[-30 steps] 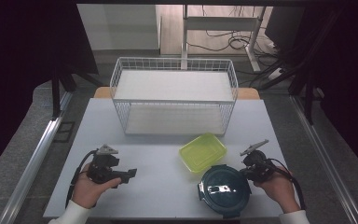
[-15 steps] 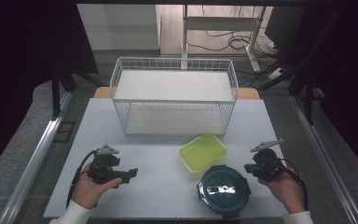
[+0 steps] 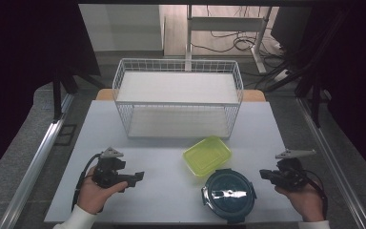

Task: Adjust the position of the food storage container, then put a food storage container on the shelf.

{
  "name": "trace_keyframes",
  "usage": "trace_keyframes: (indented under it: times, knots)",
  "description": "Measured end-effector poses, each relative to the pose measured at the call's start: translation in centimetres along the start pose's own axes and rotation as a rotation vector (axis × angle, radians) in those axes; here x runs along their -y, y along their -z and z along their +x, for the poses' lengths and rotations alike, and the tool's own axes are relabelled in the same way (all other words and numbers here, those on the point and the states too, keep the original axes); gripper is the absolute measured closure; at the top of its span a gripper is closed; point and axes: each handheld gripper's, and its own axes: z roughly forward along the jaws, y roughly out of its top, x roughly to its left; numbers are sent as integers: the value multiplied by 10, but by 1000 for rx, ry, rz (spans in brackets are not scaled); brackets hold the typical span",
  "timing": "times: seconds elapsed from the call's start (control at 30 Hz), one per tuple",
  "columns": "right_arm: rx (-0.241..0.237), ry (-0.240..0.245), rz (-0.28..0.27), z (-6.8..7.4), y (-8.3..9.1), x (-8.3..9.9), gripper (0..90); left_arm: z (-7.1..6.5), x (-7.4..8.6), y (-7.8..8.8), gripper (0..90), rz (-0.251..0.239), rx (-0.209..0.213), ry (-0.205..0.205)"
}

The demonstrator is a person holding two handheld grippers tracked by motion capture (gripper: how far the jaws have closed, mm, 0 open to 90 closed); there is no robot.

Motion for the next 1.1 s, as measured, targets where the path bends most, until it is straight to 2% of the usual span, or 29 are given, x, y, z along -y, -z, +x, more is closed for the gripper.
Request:
trace_keyframes:
  times: [0.07, 0.1, 0.17, 0.23, 0.33, 0.4, 0.47, 0.5, 0.53, 0.6, 0.73, 0.87, 1.1]
  knots:
    - [-5, 1, -3, 0, 0, 0, 836, 0, 0, 0, 172, 0, 1, 0]
    - [-7, 0, -7, 0, 0, 1, 774, 0, 0, 0, 172, 1, 2, 1]
    - [-16, -5, -23, 0, 0, 1, 561, 1, 0, 0, 172, 1, 3, 1]
    - [-26, -32, -47, -1, 1, 0, 413, 0, 0, 0, 170, -1, 5, 4]
    - [-56, -63, -85, -3, 4, 0, 278, -2, 0, 1, 157, -8, 9, 13]
    - [-76, -84, -103, -4, 6, 1, 230, -4, -1, 2, 144, -15, 17, 23]
    - [-115, -102, -110, -5, 7, 4, 195, -7, -2, 3, 125, -22, 27, 27]
    - [-115, -102, -110, -5, 7, 4, 195, -9, -2, 3, 125, -27, 32, 32]
    - [-145, -111, -115, -6, 8, 6, 188, -11, -3, 2, 120, -31, 42, 37]
    - [-159, -118, -116, -6, 8, 7, 185, -17, -4, 1, 118, -37, 69, 44]
    - [-189, -135, -111, -6, 6, 14, 183, -33, -5, -5, 112, -29, 99, 33]
    - [-205, -143, -105, -4, 6, 20, 181, -50, -5, -15, 107, -10, 128, 18]
    - [-213, -155, -102, 0, 6, 28, 180, -78, -4, -33, 105, 30, 188, 14]
